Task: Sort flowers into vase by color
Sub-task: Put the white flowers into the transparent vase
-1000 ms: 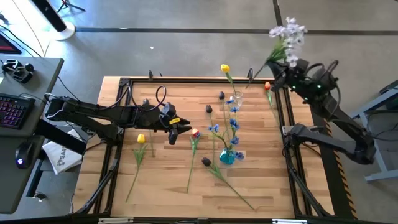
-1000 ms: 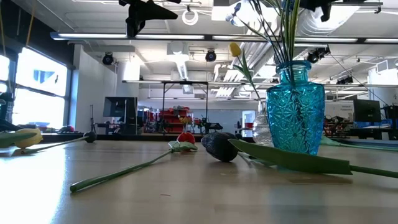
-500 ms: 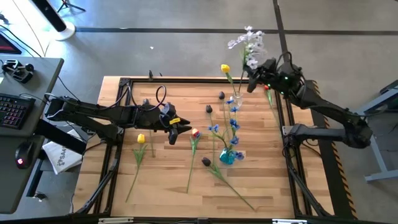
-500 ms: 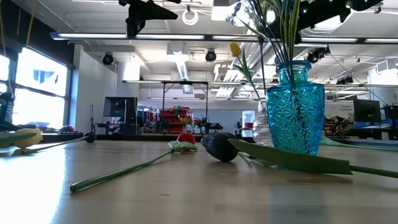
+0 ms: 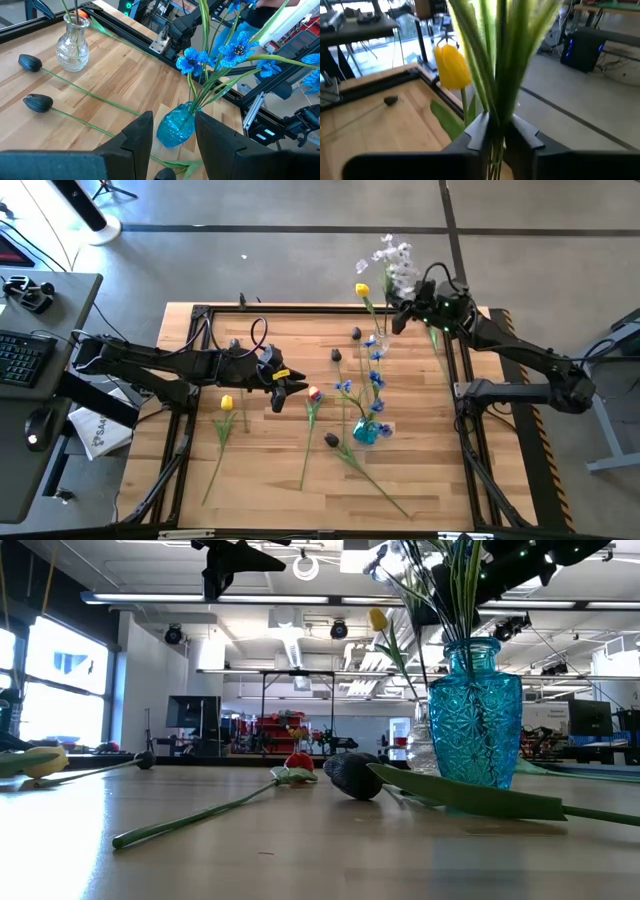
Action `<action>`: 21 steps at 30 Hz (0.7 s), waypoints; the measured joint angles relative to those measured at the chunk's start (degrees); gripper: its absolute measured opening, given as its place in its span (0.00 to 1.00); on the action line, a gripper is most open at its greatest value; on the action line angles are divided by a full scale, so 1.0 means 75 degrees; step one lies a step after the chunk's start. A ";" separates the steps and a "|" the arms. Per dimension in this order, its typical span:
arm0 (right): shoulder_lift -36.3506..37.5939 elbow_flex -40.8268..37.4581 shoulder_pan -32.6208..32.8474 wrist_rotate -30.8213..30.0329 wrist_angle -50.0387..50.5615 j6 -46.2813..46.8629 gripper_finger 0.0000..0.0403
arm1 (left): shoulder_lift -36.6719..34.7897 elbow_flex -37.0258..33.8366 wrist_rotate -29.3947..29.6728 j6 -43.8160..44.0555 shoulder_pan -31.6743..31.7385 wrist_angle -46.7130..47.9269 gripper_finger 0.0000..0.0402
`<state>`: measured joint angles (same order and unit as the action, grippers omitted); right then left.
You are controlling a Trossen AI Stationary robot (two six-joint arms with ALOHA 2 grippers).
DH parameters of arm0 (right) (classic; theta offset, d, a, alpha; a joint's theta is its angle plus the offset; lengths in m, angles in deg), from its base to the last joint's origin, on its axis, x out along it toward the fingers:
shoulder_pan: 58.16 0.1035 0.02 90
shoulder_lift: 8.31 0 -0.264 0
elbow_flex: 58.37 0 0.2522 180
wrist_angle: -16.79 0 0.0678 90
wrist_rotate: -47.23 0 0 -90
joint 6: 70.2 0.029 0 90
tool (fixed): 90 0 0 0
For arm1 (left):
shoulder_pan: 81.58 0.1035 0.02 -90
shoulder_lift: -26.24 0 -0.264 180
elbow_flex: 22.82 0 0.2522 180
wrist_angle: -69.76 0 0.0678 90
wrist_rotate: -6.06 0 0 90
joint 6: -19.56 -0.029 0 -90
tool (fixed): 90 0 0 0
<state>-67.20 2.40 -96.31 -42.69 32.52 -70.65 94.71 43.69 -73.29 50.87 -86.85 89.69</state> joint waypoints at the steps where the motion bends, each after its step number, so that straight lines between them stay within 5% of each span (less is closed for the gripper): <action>1: 0.0003 0.0000 0.0000 0.0005 0.0087 -0.0003 0.17 | 0.0000 0.0000 0.0000 0.0000 0.0000 0.0000 0.33; 12: 0.0119 -0.0003 0.0000 0.0499 0.0451 -0.0056 0.47 | 0.0000 0.0000 0.0000 0.0000 0.0000 0.0000 0.33; 21: 0.0728 0.0168 -0.0009 0.0654 0.2486 -0.0003 0.65 | 0.0000 0.0000 0.0000 0.0000 0.0003 0.0000 0.33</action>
<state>-61.75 3.66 -96.38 -37.78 51.17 -70.67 94.71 43.69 -73.29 50.87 -86.83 89.69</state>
